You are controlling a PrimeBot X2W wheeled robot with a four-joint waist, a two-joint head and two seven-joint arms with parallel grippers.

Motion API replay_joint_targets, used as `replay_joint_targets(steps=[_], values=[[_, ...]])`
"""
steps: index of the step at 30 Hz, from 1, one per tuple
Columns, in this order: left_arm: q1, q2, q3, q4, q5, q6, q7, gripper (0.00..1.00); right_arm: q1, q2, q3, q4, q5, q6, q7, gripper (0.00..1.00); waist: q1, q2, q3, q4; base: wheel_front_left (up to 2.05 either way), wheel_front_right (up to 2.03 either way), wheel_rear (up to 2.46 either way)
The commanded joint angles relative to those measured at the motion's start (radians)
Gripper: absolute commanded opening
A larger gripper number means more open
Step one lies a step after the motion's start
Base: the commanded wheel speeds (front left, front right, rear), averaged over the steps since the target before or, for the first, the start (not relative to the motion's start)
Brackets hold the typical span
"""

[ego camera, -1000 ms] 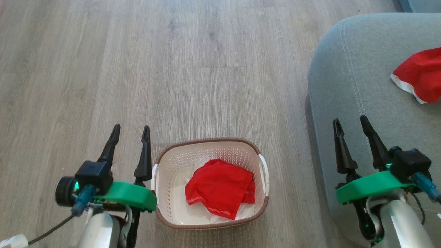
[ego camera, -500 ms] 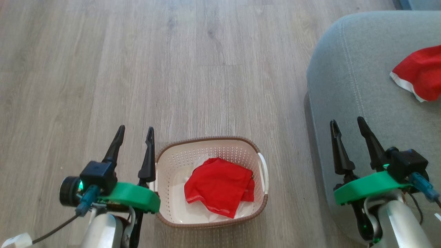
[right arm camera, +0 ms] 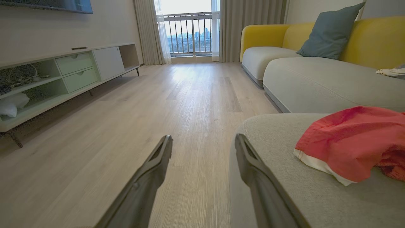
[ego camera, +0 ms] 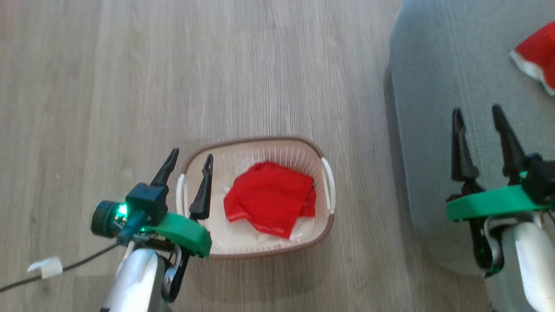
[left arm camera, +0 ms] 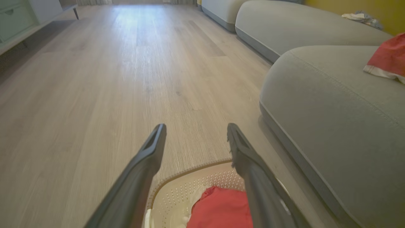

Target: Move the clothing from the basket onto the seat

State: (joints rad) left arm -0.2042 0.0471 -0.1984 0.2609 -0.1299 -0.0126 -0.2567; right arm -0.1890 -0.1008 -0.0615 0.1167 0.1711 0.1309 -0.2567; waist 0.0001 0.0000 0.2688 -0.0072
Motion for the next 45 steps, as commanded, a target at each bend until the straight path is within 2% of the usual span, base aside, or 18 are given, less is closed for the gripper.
replay_joint_targets(steps=[1, 7, 10, 14, 20, 26, 32, 37, 40, 45], values=[[-0.041, 0.003, 0.023, -0.008, 0.009, -0.006, -0.005, 1.0, -0.036, 0.0, 0.013, -0.042, -0.015, 0.0, -0.005, 1.0, -0.0001, 0.0, 0.08, -0.02, 0.0, 0.0, 0.0], [-0.15, 0.003, 0.018, 0.081, 0.044, -0.038, -0.005, 1.0, -0.095, 0.012, -0.004, -0.095, -0.051, 0.0, -0.005, 1.0, -0.0001, 0.0, 0.247, -0.046, 0.0, 0.0, 0.0], [-0.205, 0.011, 0.024, 0.152, 0.072, -0.047, -0.005, 1.0, -0.121, 0.009, 0.037, -0.109, -0.076, 0.0, -0.005, 1.0, -0.0001, 0.0, 0.326, -0.071, 0.0, 0.0, 0.0], [-0.287, 0.061, -0.022, 0.247, 0.164, -0.034, -0.005, 1.0, -0.16, 0.01, 0.085, -0.13, -0.101, 0.0, -0.005, 1.0, -0.0001, 0.0, 0.423, -0.115, 0.0, 0.0, 0.0], [-0.406, 0.098, -0.08, 0.428, 0.206, -0.03, -0.005, 1.0, -0.177, 0.032, 0.109, -0.169, -0.097, 0.0, -0.005, 1.0, -0.0001, 0.0, 0.532, -0.172, 0.0, 0.0, 0.0], [-0.523, 0.126, -0.119, 0.573, 0.216, -0.042, -0.005, 1.0, -0.179, 0.047, 0.131, -0.188, -0.086, 0.0, -0.005, 1.0, -0.0001, 0.0, 0.609, -0.225, 0.0, 0.0, 0.0], [-0.63, 0.154, -0.135, 0.713, 0.221, -0.03, -0.005, 1.0, -0.189, 0.05, 0.163, -0.203, -0.046, 0.0, -0.005, 1.0, -0.0001, 0.0, 0.664, -0.267, 0.0, 0.0, 0.0], [-0.719, 0.166, -0.145, 0.86, 0.235, -0.007, 0.011, 1.0, -0.198, 0.05, 0.182, -0.21, -0.011, 0.0, -0.005, 1.0, -0.0001, 0.0, 0.694, -0.296, 0.0, 0.0, 0.0], [-0.78, 0.171, -0.153, 0.938, 0.246, 0.021, 0.048, 1.0, -0.201, 0.05, 0.19, -0.214, 0.009, 0.0, -0.005, 1.0, -0.0001, 0.0, 0.711, -0.312, 0.0, 0.0, 0.0], [-0.841, 0.169, -0.166, 0.996, 0.254, 0.049, 0.11, 1.0, -0.193, 0.05, 0.201, -0.217, 0.023, 0.0, -0.005, 1.0, -0.0001, 0.0, 0.725, -0.321, 0.0, 0.0, 0.0]])
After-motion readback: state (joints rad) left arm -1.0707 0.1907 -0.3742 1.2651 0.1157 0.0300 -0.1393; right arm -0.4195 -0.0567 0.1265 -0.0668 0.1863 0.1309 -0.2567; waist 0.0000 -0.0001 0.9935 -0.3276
